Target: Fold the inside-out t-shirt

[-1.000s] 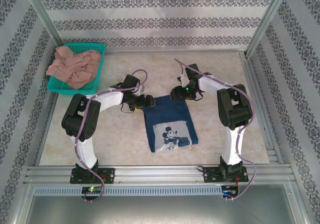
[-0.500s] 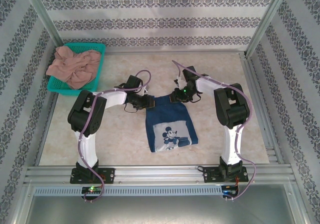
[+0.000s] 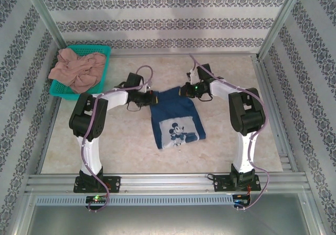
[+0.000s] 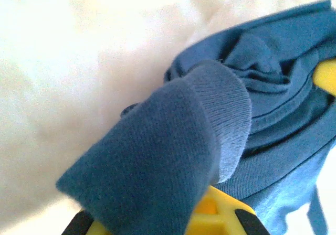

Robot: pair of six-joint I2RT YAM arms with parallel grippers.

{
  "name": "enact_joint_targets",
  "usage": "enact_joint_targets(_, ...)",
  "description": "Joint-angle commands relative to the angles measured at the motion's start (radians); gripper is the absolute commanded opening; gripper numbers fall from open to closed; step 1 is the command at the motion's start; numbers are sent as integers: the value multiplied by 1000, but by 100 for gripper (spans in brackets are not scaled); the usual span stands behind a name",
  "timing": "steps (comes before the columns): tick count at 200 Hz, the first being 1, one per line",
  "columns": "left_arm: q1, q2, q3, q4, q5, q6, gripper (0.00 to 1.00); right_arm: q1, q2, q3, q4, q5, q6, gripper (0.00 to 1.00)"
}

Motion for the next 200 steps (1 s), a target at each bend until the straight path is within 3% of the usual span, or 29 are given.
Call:
enact_joint_targets(1,45,-47,161,38,-9,56,0,-31,-80,111,183,-60,98,0)
enact_joint_targets(39,63,-43,450,-73,0,107,0,-49,-132,293,204,-46,105,0)
enact_joint_targets(61,61,-80,466,-96,21,116,0,-44,-198,268,219,-51,69,0)
enact_joint_targets(110,12,-297,40,64,64,103,0,17,-442,-198,313,6,10,0)
enact_joint_targets(153,-160,-545,-421,193,11,9,0,134,-774,-742,417,134,116,0)
enact_joint_targets(178,-209,-608,-537,200,-34,-41,0,194,-888,-886,390,240,172,0)
enact_joint_targets(200,-213,-572,-556,203,-37,-45,0,192,-881,-901,341,298,180,0)
